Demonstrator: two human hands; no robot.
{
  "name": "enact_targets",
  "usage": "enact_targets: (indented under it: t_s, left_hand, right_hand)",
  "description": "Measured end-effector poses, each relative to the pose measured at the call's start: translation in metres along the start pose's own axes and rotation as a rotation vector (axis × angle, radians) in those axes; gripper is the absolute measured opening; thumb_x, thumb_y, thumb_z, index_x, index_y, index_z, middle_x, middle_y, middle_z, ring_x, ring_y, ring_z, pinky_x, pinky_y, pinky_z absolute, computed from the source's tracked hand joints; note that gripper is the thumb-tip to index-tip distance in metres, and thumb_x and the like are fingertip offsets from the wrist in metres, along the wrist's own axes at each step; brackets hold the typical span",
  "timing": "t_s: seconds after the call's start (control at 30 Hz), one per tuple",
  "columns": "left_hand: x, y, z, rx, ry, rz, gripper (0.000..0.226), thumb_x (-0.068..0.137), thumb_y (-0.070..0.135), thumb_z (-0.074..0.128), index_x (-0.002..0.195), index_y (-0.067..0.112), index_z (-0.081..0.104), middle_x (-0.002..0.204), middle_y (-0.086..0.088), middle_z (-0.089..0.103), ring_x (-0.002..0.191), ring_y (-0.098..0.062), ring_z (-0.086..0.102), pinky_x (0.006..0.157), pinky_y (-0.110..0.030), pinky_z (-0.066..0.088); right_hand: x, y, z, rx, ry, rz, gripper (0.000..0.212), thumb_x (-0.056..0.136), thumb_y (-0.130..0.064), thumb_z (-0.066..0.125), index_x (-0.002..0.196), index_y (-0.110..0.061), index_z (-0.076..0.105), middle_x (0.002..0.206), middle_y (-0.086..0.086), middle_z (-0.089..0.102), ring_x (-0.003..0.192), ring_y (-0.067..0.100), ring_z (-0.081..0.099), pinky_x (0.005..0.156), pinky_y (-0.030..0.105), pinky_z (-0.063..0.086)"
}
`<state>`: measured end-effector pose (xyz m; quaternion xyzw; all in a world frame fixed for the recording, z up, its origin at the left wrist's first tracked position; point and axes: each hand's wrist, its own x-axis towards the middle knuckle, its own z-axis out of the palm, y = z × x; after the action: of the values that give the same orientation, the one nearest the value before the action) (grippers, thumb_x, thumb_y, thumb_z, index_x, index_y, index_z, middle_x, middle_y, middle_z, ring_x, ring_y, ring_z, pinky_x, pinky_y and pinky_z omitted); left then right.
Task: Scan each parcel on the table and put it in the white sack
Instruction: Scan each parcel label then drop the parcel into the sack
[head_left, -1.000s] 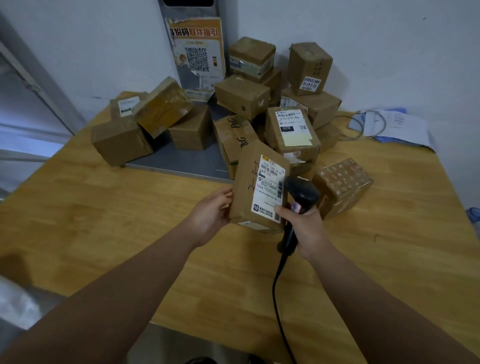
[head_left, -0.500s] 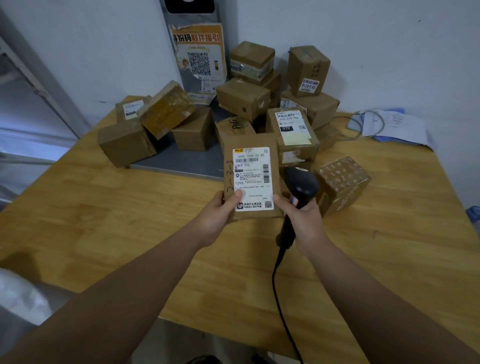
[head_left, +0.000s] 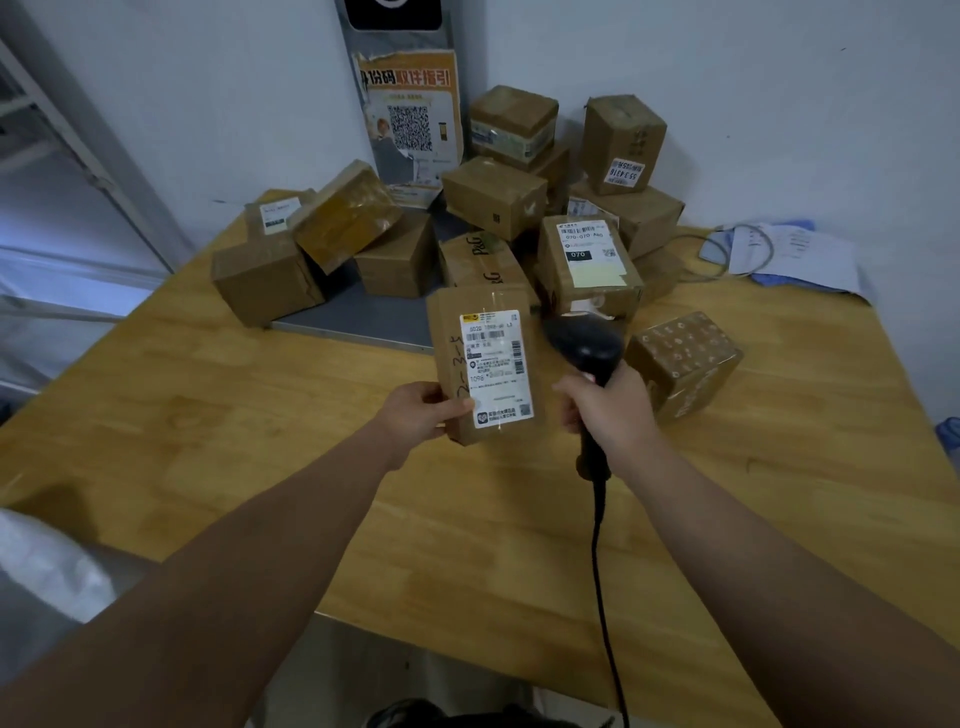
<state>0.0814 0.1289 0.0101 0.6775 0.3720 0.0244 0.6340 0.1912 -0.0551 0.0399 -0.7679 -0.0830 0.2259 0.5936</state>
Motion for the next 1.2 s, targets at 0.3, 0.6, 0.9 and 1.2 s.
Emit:
enact_targets:
  t_s: [0.3, 0.6, 0.9, 1.2]
  left_hand:
    - [0.004, -0.011, -0.004, -0.044, 0.109, -0.020, 0.049, 0.084, 0.015, 0.074, 0.127, 0.000, 0.057, 0.117, -0.008, 0.066, 0.104, -0.020, 0.061, 0.080, -0.027, 0.050]
    - [0.010, -0.011, -0.001, -0.044, 0.131, -0.028, 0.048, 0.085, 0.015, 0.073, 0.127, 0.001, 0.056, 0.115, -0.006, 0.064, 0.103, -0.019, 0.059, 0.083, -0.028, 0.050]
    - [0.015, -0.015, -0.002, -0.025, 0.132, -0.030, 0.046, 0.086, 0.014, 0.071, 0.127, 0.001, 0.055, 0.117, -0.007, 0.063, 0.101, -0.020, 0.058, 0.083, -0.028, 0.049]
    - [0.003, -0.026, -0.021, -0.069, 0.136, -0.024, 0.043, 0.083, 0.017, 0.074, 0.122, 0.004, 0.058, 0.113, -0.004, 0.065, 0.098, -0.018, 0.061, 0.073, -0.023, 0.050]
  right_hand:
    - [-0.035, 0.000, 0.020, -0.188, -0.116, -0.154, 0.028, 0.092, -0.031, 0.063, 0.071, -0.012, 0.063, 0.048, 0.000, 0.060, 0.042, 0.012, 0.060, 0.047, 0.025, 0.053]
    - [-0.035, -0.004, 0.018, -0.141, -0.123, -0.099, 0.029, 0.091, -0.028, 0.065, 0.066, -0.013, 0.062, 0.048, 0.001, 0.059, 0.042, 0.014, 0.060, 0.050, 0.029, 0.055]
    - [-0.033, -0.001, 0.022, -0.154, -0.129, -0.106, 0.031, 0.091, -0.029, 0.064, 0.063, -0.016, 0.060, 0.044, -0.002, 0.057, 0.041, 0.011, 0.059, 0.048, 0.024, 0.053]
    - [-0.029, 0.007, 0.042, -0.095, -0.169, -0.078, 0.029, 0.090, -0.032, 0.066, 0.076, -0.007, 0.063, 0.047, 0.000, 0.060, 0.044, 0.017, 0.061, 0.050, 0.030, 0.054]
